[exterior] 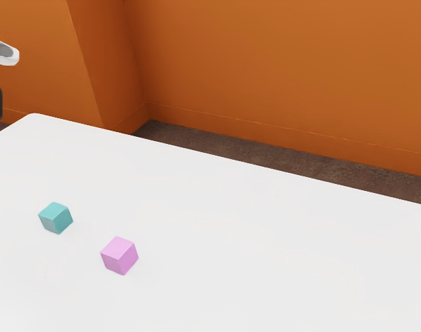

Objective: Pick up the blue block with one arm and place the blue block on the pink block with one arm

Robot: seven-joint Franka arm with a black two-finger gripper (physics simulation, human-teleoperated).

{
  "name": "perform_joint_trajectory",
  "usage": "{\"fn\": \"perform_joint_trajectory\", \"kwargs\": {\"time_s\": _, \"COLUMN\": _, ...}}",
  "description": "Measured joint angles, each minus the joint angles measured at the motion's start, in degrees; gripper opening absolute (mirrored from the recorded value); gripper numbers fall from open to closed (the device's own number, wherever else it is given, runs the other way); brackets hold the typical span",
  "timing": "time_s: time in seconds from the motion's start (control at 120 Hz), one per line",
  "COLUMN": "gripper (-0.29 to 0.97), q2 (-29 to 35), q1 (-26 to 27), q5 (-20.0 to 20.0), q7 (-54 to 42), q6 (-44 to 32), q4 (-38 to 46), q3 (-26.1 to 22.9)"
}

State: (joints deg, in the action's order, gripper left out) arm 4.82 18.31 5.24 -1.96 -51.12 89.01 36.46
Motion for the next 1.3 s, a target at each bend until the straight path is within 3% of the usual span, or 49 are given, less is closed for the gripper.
{"fn": "perform_joint_trajectory", "kwargs": {"time_s": 0.108, "gripper": 0.66, "q2": -2.63, "q1": 4.89, "q5": -0.64, "q7": 0.71, "q6": -15.71, "q4": -0.06, "q3": 1.09}}
{"fn": "perform_joint_trajectory", "kwargs": {"time_s": 0.242, "gripper": 0.66, "q2": -3.63, "q1": 9.88, "q5": -1.44, "q7": 2.11, "q6": -27.12, "q4": 1.04, "q3": 1.76}}
{"fn": "perform_joint_trajectory", "kwargs": {"time_s": 0.467, "gripper": 0.66, "q2": -5.88, "q1": 12.52, "q5": -4.50, "q7": 4.42, "q6": -45.93, "q4": 16.17, "q3": 2.11}}
{"fn": "perform_joint_trajectory", "kwargs": {"time_s": 0.617, "gripper": 0.66, "q2": -4.54, "q1": 13.66, "q5": -5.03, "q7": 6.61, "q6": -59.67, "q4": 31.81, "q3": 2.13}}
{"fn": "perform_joint_trajectory", "kwargs": {"time_s": 0.742, "gripper": 0.66, "q2": -4.26, "q1": 14.36, "q5": -5.16, "q7": 8.21, "q6": -68.78, "q4": 37.94, "q3": 2.28}}
{"fn": "perform_joint_trajectory", "kwargs": {"time_s": 0.858, "gripper": 0.65, "q2": -5.42, "q1": 22.65, "q5": -4.03, "q7": 5.33, "q6": -76.35, "q4": 36.39, "q3": 10.64}}
{"fn": "perform_joint_trajectory", "kwargs": {"time_s": 0.917, "gripper": 0.65, "q2": -7.87, "q1": 23.44, "q5": -3.79, "q7": 2.01, "q6": -78.85, "q4": 33.85, "q3": 12.90}}
{"fn": "perform_joint_trajectory", "kwargs": {"time_s": 0.992, "gripper": 0.65, "q2": -13.70, "q1": 13.57, "q5": -4.31, "q7": -2.16, "q6": -81.24, "q4": 29.13, "q3": 13.36}}
{"fn": "perform_joint_trajectory", "kwargs": {"time_s": 1.05, "gripper": 0.65, "q2": -18.02, "q1": 3.34, "q5": -8.22, "q7": -6.18, "q6": -82.61, "q4": 26.19, "q3": 9.95}}
{"fn": "perform_joint_trajectory", "kwargs": {"time_s": 1.142, "gripper": 0.65, "q2": -23.18, "q1": -17.29, "q5": -11.92, "q7": -12.06, "q6": -83.98, "q4": 21.50, "q3": -7.76}}
{"fn": "perform_joint_trajectory", "kwargs": {"time_s": 1.217, "gripper": 0.65, "q2": -27.72, "q1": -33.90, "q5": -12.00, "q7": -16.42, "q6": -84.62, "q4": 17.34, "q3": -23.44}}
{"fn": "perform_joint_trajectory", "kwargs": {"time_s": 1.3, "gripper": 0.65, "q2": -30.56, "q1": -42.92, "q5": -11.27, "q7": -21.17, "q6": -84.65, "q4": 14.90, "q3": -31.38}}
